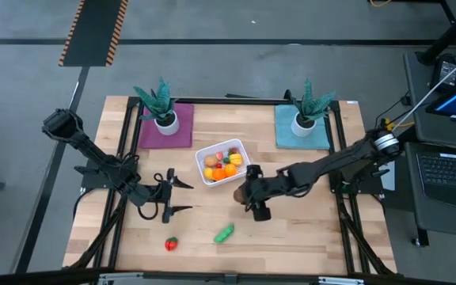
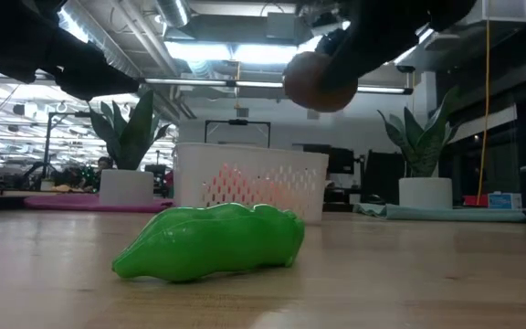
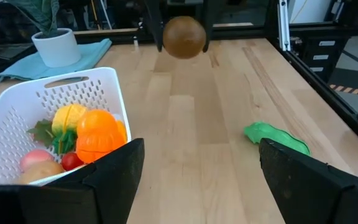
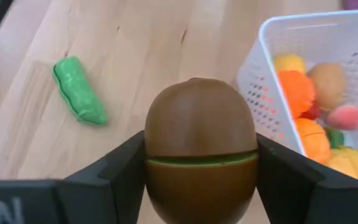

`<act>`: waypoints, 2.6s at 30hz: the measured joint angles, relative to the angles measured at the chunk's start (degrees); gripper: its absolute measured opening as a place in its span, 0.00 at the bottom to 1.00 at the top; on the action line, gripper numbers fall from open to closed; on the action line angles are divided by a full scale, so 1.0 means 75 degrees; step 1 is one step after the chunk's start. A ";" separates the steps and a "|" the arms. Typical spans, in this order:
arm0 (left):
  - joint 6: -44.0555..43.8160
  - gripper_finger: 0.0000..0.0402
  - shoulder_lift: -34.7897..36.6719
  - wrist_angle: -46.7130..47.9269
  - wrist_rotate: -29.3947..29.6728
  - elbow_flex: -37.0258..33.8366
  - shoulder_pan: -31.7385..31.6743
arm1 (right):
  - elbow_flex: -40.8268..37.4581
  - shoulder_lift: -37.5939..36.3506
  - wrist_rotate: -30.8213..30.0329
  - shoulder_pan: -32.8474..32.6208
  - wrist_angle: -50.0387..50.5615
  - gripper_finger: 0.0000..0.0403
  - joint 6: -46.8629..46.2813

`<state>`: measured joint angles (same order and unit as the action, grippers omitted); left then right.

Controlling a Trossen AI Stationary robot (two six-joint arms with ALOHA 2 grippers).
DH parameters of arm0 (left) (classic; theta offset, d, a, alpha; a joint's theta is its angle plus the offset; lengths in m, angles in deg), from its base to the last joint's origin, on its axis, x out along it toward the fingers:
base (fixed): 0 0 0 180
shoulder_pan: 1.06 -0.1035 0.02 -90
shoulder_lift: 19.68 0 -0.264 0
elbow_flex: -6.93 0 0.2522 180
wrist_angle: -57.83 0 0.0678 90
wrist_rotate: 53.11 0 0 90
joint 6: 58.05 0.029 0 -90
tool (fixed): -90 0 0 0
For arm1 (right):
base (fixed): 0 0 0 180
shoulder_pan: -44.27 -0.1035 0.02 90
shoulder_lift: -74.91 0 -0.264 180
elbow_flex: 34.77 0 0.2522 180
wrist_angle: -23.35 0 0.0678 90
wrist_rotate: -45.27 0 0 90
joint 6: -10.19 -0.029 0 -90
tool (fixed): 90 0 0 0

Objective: Pick and placing Produce into tupperware
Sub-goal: Put the brown kiwi into the white bin

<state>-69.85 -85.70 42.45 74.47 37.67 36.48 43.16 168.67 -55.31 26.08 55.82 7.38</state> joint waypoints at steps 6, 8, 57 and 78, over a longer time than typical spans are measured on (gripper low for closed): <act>0.0016 0.77 0.0000 -0.0087 0.0000 0.0000 -0.0003 | -0.1661 -0.1021 -0.0082 0.0003 -0.1915 0.61 -0.0141; 0.0024 0.77 0.0000 -0.0094 0.0000 0.0000 0.0000 | -0.2308 -0.1291 -0.0079 0.0003 -0.2922 0.61 -0.0141; 0.0051 0.77 0.0000 -0.0067 0.0102 -0.0003 -0.1789 | -0.4797 -0.1826 -0.1610 0.0736 -0.7762 0.61 -0.0192; 0.0051 0.77 0.0000 0.0017 0.0093 -0.0003 -0.1789 | -0.2389 0.0514 0.0062 0.2326 -0.7485 0.61 0.0238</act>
<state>-69.47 -85.70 42.58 75.17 37.65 23.06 25.24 172.52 -54.85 43.52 -0.32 9.17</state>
